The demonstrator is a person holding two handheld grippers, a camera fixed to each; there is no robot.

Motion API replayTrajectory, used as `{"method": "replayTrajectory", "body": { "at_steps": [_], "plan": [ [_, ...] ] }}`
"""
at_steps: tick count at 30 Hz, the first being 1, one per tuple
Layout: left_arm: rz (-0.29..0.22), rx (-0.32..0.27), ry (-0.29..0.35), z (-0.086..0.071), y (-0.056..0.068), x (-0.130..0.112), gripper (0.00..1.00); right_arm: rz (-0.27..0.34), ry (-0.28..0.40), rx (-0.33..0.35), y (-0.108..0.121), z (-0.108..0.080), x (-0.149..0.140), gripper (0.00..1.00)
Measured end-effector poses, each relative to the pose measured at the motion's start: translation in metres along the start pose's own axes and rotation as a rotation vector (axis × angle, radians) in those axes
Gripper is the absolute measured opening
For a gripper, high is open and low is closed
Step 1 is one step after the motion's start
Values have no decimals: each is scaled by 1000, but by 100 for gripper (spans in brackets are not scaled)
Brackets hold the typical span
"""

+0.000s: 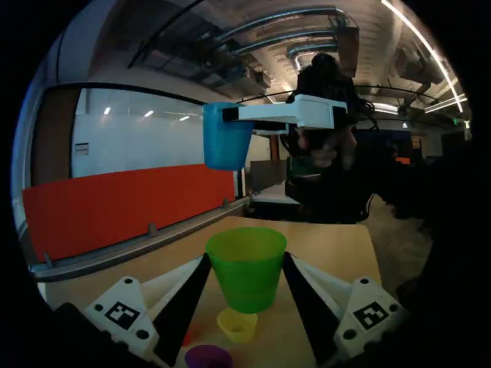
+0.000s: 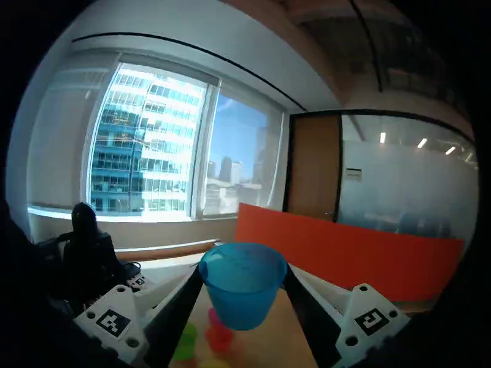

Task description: Pour water

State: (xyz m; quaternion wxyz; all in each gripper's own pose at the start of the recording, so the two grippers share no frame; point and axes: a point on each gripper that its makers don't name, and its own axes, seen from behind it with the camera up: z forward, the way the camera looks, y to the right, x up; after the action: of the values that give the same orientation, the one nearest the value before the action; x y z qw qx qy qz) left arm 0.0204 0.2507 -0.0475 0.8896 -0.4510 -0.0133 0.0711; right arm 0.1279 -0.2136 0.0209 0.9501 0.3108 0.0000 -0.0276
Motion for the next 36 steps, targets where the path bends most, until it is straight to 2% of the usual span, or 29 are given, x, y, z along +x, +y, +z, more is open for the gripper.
{"method": "replayTrajectory", "body": {
  "at_steps": [3,12,21,27,36],
  "plan": [
    [0,6,-3,-1,-2,-1,84,18,-4,0,3,-3,-5,91],
    [8,16,-27,-12,-3,-5,84,12,-42,-18,11,-16,-29,91],
    [9,28,-69,-28,-2,-24,84,26,-79,-23,14,-30,-61,91],
    [5,76,-73,-41,-16,-30,84,34,-101,-30,18,-36,-79,91],
    [-8,172,-68,-66,-54,-31,84,35,-125,-34,23,-38,-103,91]
  ]
}}
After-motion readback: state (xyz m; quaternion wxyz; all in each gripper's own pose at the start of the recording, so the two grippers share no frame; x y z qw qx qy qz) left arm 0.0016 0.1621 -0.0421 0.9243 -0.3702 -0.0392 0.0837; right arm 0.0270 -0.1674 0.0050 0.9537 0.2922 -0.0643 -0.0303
